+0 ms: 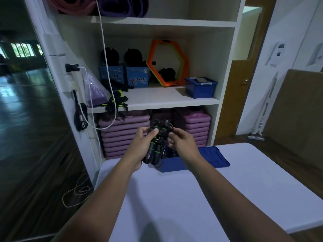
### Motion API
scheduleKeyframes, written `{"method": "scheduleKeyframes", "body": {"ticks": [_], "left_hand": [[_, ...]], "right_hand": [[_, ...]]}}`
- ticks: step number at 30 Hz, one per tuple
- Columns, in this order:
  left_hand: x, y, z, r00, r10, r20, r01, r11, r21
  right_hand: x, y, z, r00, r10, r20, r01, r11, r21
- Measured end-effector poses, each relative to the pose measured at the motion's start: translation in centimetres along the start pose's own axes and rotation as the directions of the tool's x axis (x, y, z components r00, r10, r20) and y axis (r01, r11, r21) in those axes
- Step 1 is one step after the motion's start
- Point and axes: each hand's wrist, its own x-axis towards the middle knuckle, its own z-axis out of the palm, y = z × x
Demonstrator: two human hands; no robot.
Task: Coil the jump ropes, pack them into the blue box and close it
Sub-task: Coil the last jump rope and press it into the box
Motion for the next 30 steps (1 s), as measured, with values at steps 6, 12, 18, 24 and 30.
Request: {"method": "scheduleKeyframes", "body": {"ticks": [6, 12, 18, 24, 30], "left_hand": [[2.6, -2.7, 1.7, 0.981, -0.145, 0.125, 0.136, 0.988, 0.074], [6.8, -5.4, 4.8, 0.981, -0.176, 0.080, 0.169, 0.982, 0.080], [13.7, -8.8, 7.5, 0.975, -0.222, 0.001, 0.220, 0.967, 0.127], [21.6, -13.0, 10.3, 0.956, -0.285, -0.076, 0.292, 0.947, 0.130], [27.8, -18.1, 12.4, 0.910, -0.391, -0.137, 0.406, 0.907, 0.109]], "right_hand": [[2.6, 3.8, -2.4, 0.985, 0.145, -0.089, -0.139, 0.988, 0.072], [6.8, 6.6, -6.1, 0.982, 0.170, -0.085, -0.165, 0.984, 0.061], [14.2, 9.1, -10.1, 0.973, 0.225, -0.060, -0.226, 0.974, -0.019], [21.9, 12.1, -13.2, 0.947, 0.321, 0.019, -0.321, 0.947, -0.012], [27.7, 17.1, -14.9, 0.905, 0.422, 0.047, -0.422, 0.907, -0.022]]}}
